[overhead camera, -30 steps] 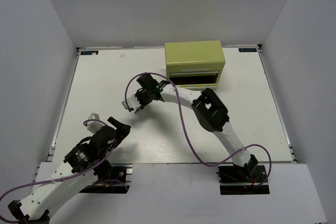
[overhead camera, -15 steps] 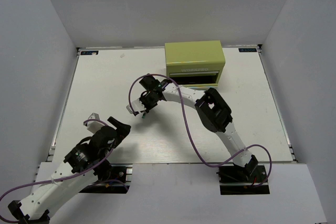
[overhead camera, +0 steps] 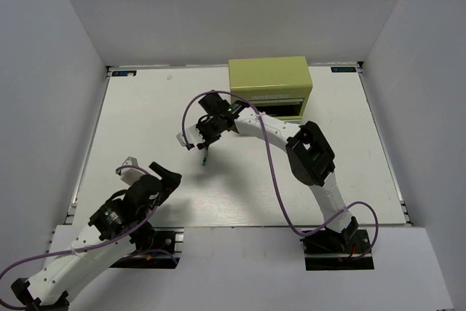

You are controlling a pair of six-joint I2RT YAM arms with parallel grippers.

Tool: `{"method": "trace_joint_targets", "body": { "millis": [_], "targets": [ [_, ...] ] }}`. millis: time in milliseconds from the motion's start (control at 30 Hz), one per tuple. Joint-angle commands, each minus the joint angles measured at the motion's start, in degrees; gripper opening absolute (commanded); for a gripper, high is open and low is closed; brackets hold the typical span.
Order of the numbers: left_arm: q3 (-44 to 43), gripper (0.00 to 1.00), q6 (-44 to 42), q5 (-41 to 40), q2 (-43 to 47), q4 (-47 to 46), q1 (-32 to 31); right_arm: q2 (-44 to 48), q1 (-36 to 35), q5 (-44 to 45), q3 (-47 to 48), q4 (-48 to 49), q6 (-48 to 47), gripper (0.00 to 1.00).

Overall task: Sort the stationery into containers
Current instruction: Pick up the pen from the center of the board.

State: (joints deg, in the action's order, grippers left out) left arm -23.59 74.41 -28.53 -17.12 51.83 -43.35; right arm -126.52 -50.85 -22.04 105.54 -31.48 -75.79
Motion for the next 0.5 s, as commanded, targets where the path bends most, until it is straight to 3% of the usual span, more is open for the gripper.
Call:
{"method": "trace_joint_targets", "body": {
  "millis": [0, 167, 467],
  "targets": [
    [0.39, 1.0, 0.47, -0.91, 0.43, -0.68, -0.15, 3.56, 1.1, -1.42, 0.9, -1.73, -6.02, 0.42],
    [0.39, 1.0, 0.47, -0.91, 0.95, -0.68, -0.15, 4.88, 1.54, 0.16, -4.02, -4.82, -19.29, 0.42],
    [0.91, 1.0, 0.47, -0.91, 2.01, -0.68, -0.15, -0.83, 0.84, 0.07, 0.99, -11.67, -26.6, 0.42]
  ]
}}
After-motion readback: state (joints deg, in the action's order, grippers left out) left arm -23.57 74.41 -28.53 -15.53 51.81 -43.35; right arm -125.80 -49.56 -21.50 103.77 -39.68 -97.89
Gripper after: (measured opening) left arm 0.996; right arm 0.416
